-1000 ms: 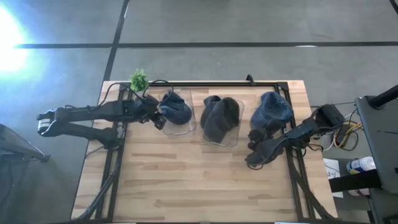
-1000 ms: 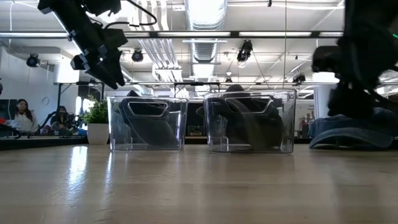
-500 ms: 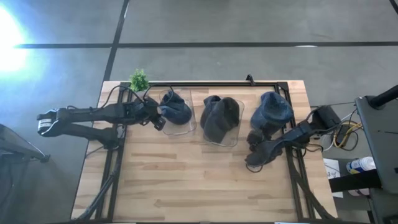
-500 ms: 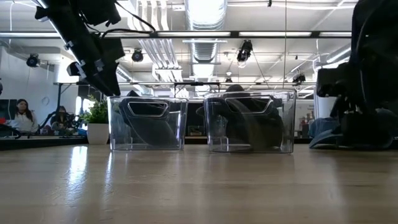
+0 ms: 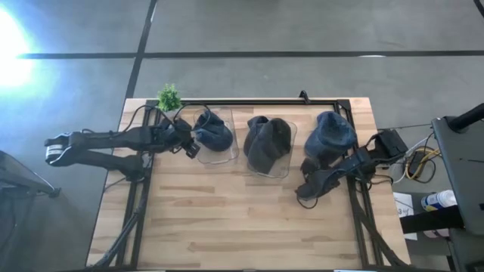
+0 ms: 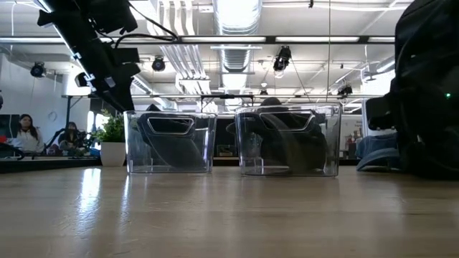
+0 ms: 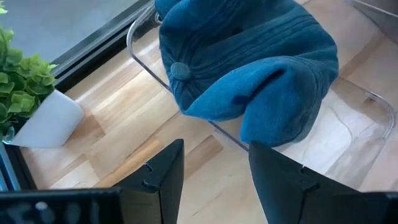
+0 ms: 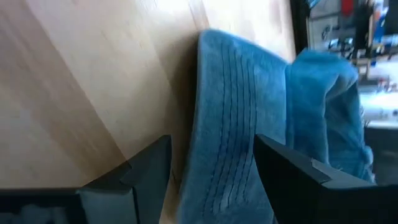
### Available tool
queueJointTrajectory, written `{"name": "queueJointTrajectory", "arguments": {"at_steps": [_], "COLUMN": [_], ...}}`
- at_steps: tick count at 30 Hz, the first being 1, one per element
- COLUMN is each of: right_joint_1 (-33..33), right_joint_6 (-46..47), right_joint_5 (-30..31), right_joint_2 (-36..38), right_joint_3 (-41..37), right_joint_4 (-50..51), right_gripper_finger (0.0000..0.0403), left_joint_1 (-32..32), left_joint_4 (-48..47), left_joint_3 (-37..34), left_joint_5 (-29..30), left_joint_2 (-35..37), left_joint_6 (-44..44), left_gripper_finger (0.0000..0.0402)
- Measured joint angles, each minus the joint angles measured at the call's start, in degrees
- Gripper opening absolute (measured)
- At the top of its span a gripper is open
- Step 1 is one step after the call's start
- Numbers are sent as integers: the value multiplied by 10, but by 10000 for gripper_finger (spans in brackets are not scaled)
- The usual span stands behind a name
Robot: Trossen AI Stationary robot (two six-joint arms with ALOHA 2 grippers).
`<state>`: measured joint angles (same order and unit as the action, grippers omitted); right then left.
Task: Pick & Place hat
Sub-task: Put the blue cap into the left transparent bin
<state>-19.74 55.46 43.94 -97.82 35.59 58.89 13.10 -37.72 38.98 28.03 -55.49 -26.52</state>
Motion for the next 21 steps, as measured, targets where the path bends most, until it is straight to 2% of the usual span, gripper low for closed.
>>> {"name": "queueJointTrajectory", "arguments": {"at_steps": [9, 14, 17, 21], "right_joint_1": [58, 90, 111, 128], "right_joint_6": [36, 91, 123, 136], "right_joint_5": [9, 27, 31, 40], "right_joint_2": [2, 2, 2, 2], "right_joint_3": [0, 0, 0, 0], "right_joint_4": [10, 9, 7, 9], "right_gripper_finger": [224, 215, 190, 126], "left_joint_1": [0, 0, 0, 0], "left_joint_4": [-4, -4, -4, -4], "left_joint_3": [0, 0, 0, 0], "left_joint_5": [0, 0, 0, 0], "left_joint_2": [5, 5, 5, 5], "left_joint_6": [0, 2, 2, 1], "left_gripper_finger": [174, 174, 174, 174]}}
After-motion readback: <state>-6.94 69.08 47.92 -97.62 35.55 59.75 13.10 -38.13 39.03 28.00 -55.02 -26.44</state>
